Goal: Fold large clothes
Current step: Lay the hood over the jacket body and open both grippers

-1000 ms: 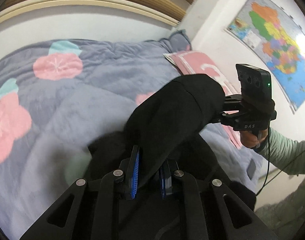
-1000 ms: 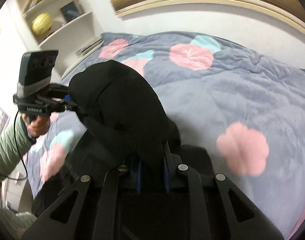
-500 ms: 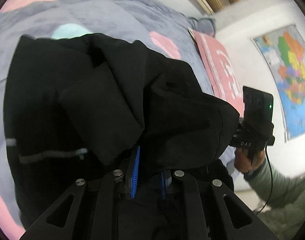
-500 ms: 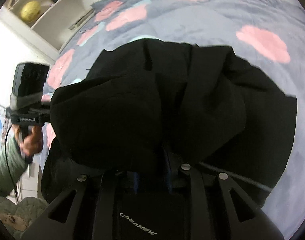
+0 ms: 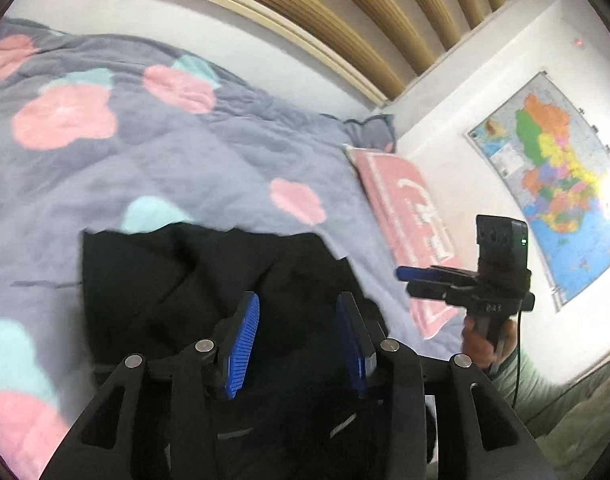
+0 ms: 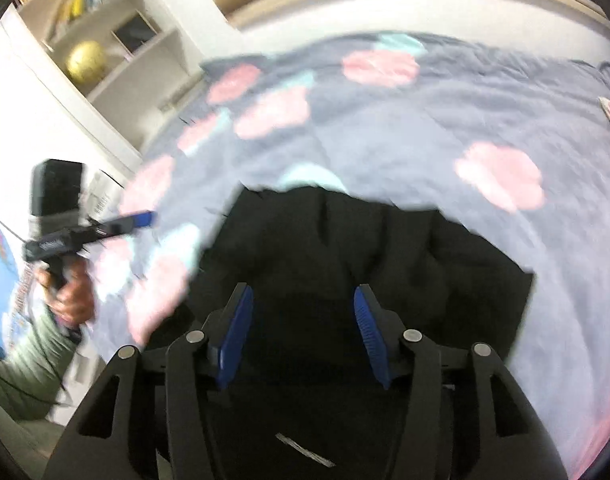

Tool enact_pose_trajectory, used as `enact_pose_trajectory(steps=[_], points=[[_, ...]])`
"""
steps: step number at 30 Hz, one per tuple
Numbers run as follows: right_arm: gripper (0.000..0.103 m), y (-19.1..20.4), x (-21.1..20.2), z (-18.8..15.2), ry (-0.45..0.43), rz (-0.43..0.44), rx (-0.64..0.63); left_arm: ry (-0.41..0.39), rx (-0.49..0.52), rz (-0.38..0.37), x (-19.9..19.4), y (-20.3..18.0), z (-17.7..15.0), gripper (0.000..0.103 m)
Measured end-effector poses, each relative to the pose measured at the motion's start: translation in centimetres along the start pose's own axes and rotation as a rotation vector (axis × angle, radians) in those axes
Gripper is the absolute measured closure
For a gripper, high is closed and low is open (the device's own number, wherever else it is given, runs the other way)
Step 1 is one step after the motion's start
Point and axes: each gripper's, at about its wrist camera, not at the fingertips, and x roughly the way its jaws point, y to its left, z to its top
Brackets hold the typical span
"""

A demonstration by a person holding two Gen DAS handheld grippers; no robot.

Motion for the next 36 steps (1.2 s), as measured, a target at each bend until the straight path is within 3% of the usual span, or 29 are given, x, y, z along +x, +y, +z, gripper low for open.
enact_pose_trajectory(steps=[2,5,7,10,12,14,17,20,23,27,30,33,36], points=[[0.046,0.8,1.2,0.7,0.012,-0.031,-0.013,0.058,0.006,0.009,3.3,-0.5,0.7,0.062],[0.046,1.0,5.2,-0.2,0.102,-0.068,-0.022,0.184,-0.038,0.029,8.1,0.9,-0.5,0.062],[0.046,0.4,8.4,-2.7,0.207,-0.079,-0.028,0.236,-0.081,0.041,9.8,2.3,-2.2,0.062],[0.046,-0.5,13.1,-8.0,0.348,-0.163,-0.066,0.325,-0.145,0.111,11.6,4.7,-6.4,0.061],[0.046,-1.3,15.0,-10.5,0.356,-0.161,-0.049,0.373,-0.213,0.147,13.1,6.5,-9.1,0.060],[0.046,-1.7,15.5,-12.2,0.295,-0.192,-0.042,0.338,-0.255,0.139,13.5,7.5,-10.6,0.060],[0.046,-1.4,14.6,-12.1,0.287,-0.214,-0.030,0.333,-0.257,0.140,13.2,7.2,-10.2,0.061],[0.046,-1.5,12.2,-11.5,0.287,-0.165,-0.025,0.317,-0.171,0.141,11.7,5.4,-9.2,0.060],[0.045,-2.6,7.3,-10.4,0.201,-0.123,0.013,0.276,-0.107,0.098,9.4,3.2,-7.8,0.061],[0.045,-4.8,4.5,-7.8,0.101,-0.164,0.066,0.207,-0.064,0.055,7.3,1.3,-6.5,0.060],[0.045,-6.6,6.3,-7.4,0.115,-0.204,0.080,0.213,-0.096,0.106,8.8,2.6,-6.1,0.060],[0.046,-8.4,10.7,-8.6,0.221,-0.271,0.086,0.265,-0.208,0.176,11.6,6.0,-7.5,0.061],[0.047,-9.3,12.3,-10.0,0.247,-0.278,0.095,0.271,-0.319,0.135,12.3,8.8,-8.5,0.064]])
